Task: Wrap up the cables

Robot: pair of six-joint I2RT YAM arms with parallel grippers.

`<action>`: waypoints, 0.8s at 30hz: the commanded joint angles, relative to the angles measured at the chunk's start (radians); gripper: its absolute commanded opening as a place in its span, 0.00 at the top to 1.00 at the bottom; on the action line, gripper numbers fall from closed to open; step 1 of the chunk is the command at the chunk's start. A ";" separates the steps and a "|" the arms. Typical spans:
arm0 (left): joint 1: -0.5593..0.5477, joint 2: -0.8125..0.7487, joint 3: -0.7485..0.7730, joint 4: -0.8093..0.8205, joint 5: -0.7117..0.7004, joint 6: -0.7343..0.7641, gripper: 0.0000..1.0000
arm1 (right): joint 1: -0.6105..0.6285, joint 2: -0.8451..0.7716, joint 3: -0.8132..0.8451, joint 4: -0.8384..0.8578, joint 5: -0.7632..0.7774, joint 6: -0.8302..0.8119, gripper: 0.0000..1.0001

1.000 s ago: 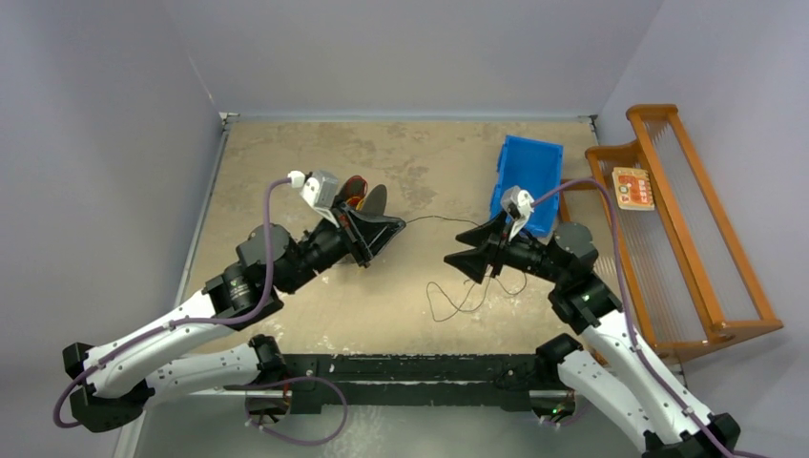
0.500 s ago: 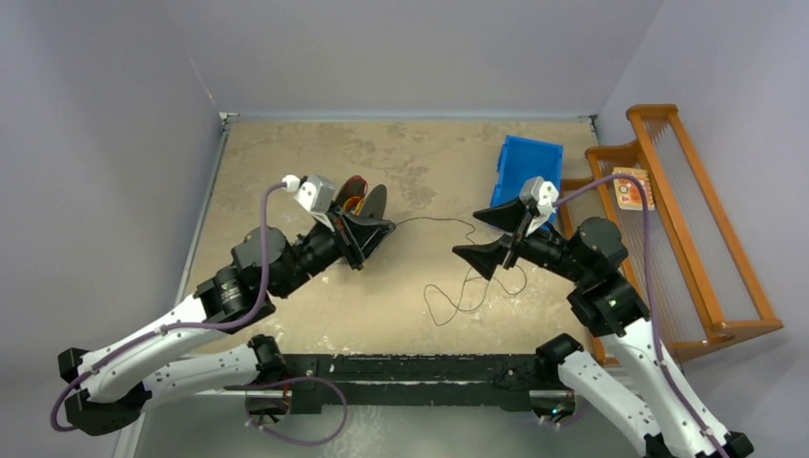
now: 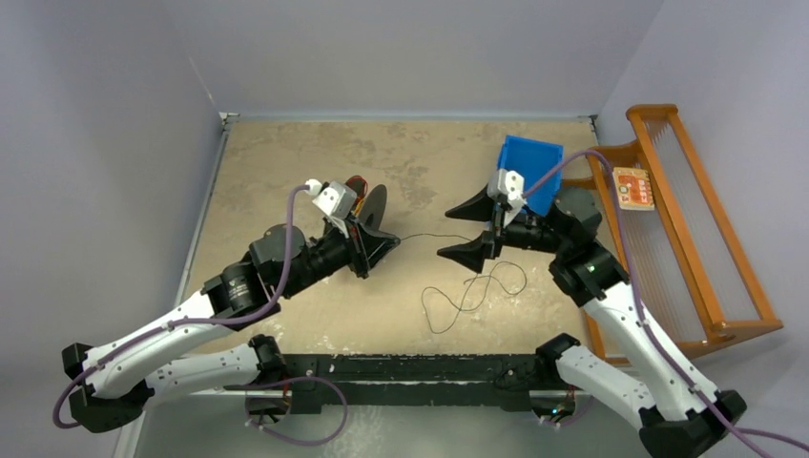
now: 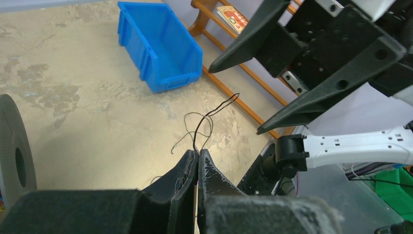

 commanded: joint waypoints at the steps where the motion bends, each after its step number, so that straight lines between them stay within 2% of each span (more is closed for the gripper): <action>1: -0.001 -0.001 0.048 0.001 0.050 0.021 1.00 | 0.040 0.030 0.032 0.057 -0.073 -0.067 0.22; 7: 0.000 0.013 0.070 -0.055 0.113 0.045 1.00 | 0.093 0.066 0.039 0.011 -0.013 -0.171 0.23; 12: -0.001 0.011 0.082 -0.104 0.142 0.053 1.00 | 0.171 0.112 0.119 -0.085 -0.010 -0.275 0.27; 24: 0.000 0.002 0.129 -0.210 0.186 0.087 1.00 | 0.384 0.227 0.282 -0.368 0.253 -0.465 0.36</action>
